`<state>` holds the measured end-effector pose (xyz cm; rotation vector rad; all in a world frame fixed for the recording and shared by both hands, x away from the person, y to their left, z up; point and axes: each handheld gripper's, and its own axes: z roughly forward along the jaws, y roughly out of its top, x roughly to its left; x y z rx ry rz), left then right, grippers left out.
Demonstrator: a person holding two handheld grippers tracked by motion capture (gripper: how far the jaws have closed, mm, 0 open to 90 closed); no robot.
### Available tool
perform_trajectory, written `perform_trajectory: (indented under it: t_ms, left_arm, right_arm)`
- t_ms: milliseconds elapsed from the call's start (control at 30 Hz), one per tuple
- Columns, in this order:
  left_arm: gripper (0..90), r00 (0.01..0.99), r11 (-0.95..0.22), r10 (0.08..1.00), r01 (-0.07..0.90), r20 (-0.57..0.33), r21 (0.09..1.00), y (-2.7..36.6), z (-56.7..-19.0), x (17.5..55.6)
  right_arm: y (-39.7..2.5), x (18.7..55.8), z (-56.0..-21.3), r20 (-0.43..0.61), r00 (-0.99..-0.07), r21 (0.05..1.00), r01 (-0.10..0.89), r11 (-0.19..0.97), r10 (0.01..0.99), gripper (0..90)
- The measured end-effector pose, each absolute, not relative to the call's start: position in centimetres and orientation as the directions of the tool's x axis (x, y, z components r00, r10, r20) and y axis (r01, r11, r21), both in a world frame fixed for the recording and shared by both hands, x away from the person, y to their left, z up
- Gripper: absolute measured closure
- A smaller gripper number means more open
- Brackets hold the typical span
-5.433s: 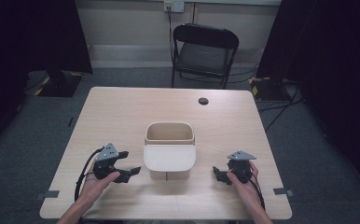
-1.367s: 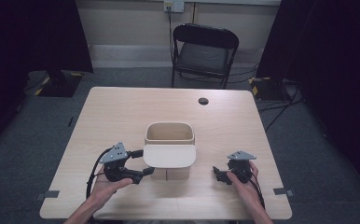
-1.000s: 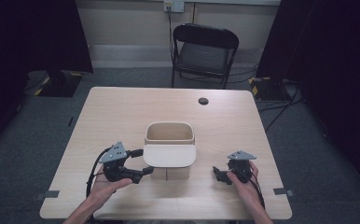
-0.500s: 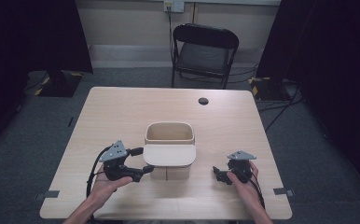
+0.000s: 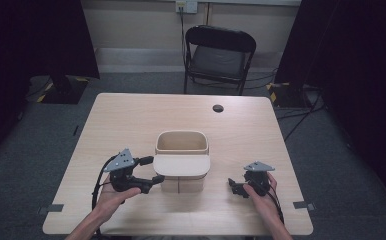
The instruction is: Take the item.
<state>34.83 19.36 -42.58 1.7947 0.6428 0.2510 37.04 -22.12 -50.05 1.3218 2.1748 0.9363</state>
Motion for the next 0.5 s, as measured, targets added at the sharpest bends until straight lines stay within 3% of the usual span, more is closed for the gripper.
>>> perform_trajectory:
  t_ms: [500]
  left_arm:
    - [21.5, 0.826, -0.203, 0.546, 0.29, -0.138, 0.935, 19.17, -42.0, 35.23]
  right_arm:
    - [-22.15, 37.04, -50.05, -0.015, -0.457, 0.731, 0.602, 0.321, 0.889, 12.1]
